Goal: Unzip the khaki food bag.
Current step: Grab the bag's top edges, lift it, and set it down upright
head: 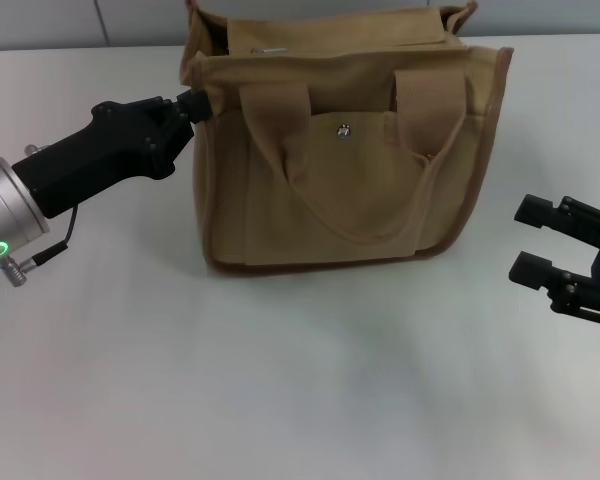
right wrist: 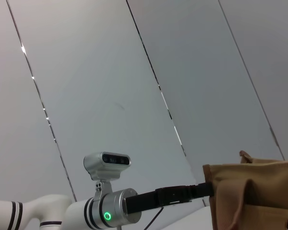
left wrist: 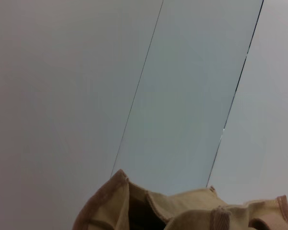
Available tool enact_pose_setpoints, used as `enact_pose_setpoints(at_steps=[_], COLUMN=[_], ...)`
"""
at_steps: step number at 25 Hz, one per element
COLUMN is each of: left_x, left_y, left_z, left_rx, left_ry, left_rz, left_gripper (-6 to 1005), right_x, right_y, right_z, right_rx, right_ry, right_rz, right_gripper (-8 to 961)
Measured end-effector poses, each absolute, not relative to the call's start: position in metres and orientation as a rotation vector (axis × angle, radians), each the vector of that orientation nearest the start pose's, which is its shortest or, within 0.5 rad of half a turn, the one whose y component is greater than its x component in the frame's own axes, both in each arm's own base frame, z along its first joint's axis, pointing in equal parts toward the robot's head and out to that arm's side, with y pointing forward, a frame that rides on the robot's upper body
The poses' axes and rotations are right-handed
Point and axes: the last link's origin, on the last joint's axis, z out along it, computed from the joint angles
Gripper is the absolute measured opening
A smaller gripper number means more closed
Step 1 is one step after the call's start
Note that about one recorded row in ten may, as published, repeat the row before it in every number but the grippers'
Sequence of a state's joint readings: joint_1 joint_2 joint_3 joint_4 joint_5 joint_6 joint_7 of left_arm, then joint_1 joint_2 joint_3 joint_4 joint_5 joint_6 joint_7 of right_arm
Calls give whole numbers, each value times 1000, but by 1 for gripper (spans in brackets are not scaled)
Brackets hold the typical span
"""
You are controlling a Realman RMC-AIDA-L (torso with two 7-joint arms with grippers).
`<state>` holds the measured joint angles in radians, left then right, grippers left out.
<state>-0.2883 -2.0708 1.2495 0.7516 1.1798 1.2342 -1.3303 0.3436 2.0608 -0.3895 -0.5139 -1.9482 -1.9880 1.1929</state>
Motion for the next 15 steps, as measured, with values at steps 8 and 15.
enact_pose_setpoints(at_steps=[8,15], left_x=[-250,-250], left_y=[327,327], left_z=[-1,2], left_rx=[-2338,-2335], left_ry=[-689,-675], left_rz=[-1047,-1055], left_gripper=[22,22], right_x=[292,292], right_y=[238,238], right_z=[32,32], right_rx=[-2544,-2544], right_ry=[613,613], right_rz=[1266,1267], right_gripper=[782,781])
